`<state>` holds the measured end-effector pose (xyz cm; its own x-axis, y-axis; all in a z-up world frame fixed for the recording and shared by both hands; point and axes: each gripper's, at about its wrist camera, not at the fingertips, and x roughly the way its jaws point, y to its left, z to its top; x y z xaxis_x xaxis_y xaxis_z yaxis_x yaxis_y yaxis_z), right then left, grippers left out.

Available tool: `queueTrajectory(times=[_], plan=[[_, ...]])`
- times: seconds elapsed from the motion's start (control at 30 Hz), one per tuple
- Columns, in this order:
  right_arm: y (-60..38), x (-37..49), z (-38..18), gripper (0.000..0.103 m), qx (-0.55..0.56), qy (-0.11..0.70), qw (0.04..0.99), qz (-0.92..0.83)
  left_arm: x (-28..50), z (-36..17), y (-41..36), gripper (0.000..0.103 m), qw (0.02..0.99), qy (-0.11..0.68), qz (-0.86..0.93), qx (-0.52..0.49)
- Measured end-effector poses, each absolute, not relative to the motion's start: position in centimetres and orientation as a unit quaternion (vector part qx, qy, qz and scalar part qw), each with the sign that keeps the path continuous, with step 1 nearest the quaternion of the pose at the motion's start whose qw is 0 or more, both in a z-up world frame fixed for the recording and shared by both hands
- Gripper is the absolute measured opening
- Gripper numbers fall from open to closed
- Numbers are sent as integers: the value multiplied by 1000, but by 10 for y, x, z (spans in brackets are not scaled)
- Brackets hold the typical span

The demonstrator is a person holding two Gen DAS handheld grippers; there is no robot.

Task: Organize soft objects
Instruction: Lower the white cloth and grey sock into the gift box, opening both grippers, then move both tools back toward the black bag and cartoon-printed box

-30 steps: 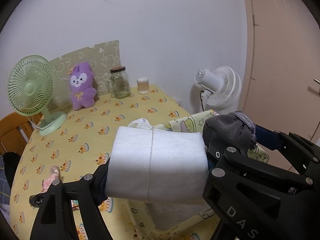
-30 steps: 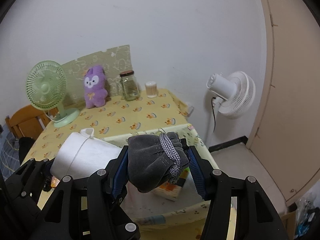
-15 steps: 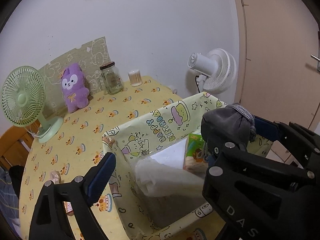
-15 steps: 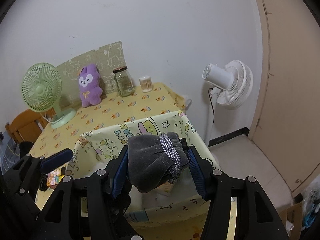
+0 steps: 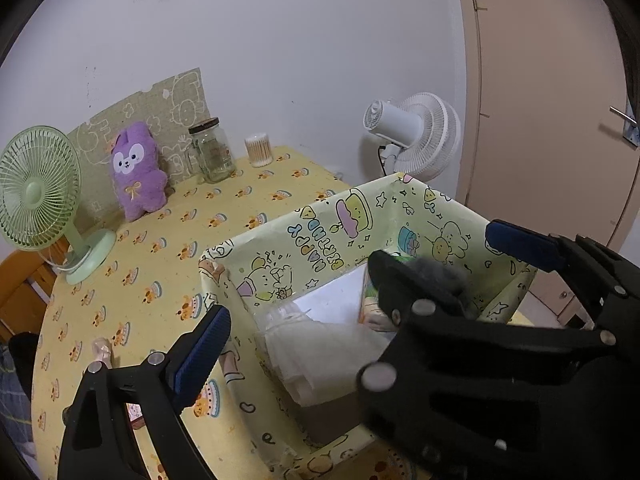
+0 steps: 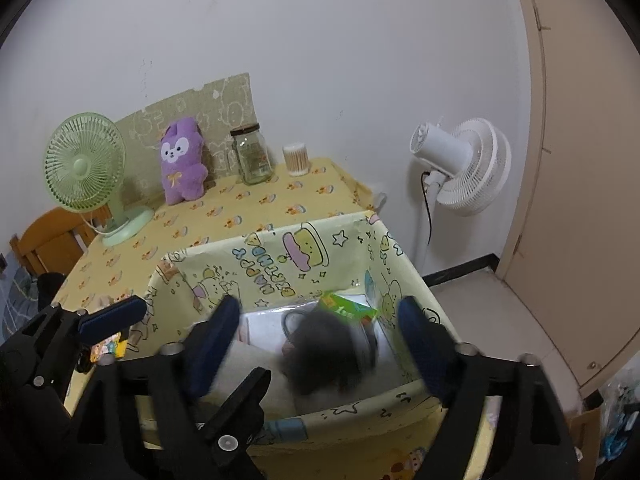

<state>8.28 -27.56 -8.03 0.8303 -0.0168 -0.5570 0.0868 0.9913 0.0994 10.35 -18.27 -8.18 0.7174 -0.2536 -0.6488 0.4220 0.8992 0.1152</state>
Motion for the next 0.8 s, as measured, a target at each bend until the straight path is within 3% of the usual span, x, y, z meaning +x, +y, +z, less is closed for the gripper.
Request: queueTrajectory(times=[0.13,0.8], plan=[[-270,80,-78,96,65,289,955,-26,102,-79,-178,96,919,328,-183,122],[-213,67,-52,97,65,276,959,10,85,-51,-117,96,942,294,-144,77]])
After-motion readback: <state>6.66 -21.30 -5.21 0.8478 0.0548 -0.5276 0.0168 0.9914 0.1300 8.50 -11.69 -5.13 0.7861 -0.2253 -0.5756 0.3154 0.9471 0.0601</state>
